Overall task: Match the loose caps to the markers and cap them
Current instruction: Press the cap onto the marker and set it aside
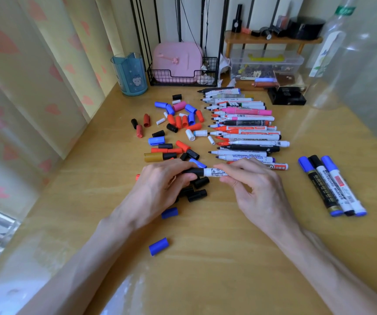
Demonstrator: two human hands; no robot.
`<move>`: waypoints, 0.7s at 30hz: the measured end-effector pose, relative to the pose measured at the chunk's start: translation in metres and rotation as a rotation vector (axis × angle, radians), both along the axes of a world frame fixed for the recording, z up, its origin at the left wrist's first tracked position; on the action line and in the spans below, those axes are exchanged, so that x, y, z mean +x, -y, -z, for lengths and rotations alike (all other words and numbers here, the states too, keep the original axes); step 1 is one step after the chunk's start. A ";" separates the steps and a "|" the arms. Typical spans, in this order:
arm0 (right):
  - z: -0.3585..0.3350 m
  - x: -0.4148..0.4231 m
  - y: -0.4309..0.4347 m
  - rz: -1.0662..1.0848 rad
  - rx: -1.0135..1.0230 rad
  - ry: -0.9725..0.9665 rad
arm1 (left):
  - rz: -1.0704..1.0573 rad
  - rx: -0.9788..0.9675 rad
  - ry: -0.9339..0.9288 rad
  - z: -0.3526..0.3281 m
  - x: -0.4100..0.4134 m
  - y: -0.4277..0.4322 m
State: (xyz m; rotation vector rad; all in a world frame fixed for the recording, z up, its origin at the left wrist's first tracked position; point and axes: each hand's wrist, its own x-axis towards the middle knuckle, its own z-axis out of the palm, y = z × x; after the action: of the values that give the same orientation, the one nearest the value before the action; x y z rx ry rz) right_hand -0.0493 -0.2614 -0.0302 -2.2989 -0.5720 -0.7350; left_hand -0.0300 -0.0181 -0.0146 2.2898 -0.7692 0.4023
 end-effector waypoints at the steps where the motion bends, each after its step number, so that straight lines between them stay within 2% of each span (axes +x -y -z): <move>1: 0.000 0.000 0.000 -0.009 0.000 -0.005 | 0.005 0.012 0.013 0.000 0.000 0.000; 7: 0.001 -0.003 -0.006 -0.036 -0.004 -0.115 | 0.021 0.076 -0.030 0.005 0.007 -0.013; 13: 0.002 0.003 0.004 0.088 0.011 -0.116 | -0.161 0.088 0.004 0.002 0.014 -0.028; 21: 0.001 0.002 0.003 0.088 0.047 -0.124 | -0.208 0.170 0.021 0.012 0.016 -0.013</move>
State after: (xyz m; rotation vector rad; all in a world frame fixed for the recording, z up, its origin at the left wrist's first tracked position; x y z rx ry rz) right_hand -0.0468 -0.2644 -0.0307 -2.3190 -0.3955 -0.6348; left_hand -0.0138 -0.0049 -0.0267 2.5401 -0.5961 0.4717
